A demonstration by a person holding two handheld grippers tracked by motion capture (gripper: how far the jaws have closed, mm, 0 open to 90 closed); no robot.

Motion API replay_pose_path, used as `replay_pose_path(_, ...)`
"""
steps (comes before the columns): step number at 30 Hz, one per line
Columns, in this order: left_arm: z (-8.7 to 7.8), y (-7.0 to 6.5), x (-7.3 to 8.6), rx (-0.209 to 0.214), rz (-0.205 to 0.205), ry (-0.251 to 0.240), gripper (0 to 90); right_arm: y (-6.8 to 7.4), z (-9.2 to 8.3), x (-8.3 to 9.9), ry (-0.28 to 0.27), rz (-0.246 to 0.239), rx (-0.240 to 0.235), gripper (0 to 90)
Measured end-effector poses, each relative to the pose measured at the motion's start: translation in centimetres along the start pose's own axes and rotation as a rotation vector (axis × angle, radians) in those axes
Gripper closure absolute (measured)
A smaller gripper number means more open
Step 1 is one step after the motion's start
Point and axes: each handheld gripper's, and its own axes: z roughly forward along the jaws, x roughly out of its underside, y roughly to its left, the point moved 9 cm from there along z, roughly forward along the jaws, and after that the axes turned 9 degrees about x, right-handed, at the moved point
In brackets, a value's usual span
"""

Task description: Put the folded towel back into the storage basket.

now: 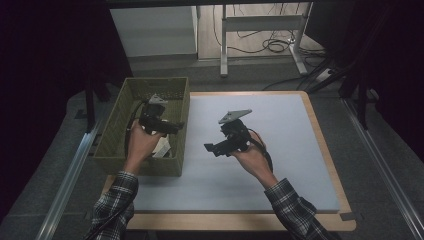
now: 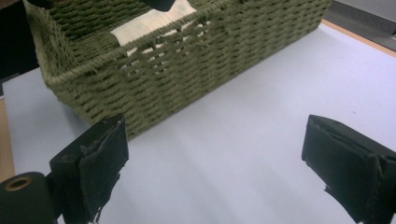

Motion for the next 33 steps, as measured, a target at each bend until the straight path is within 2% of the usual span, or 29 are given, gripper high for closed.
replay_pose_path(13, 1.5, -3.4, -1.7, 0.042, 0.047, 0.006, 1.4, -2.1, -2.1, 2.3, 0.0, 0.033, 0.014, 7.5)
replay_pose_path(22, 3.5, -6.0, -2.8, 0.079, 0.076, 0.0, 1.4, -4.1, -3.8, 4.2, 0.008, 0.06, 0.04, 7.5)
replay_pose_path(33, 6.0, -9.7, -4.0, 0.122, 0.118, 0.003, 1.3, -6.5, -6.6, 5.9, -0.006, 0.063, 0.087, 7.5)
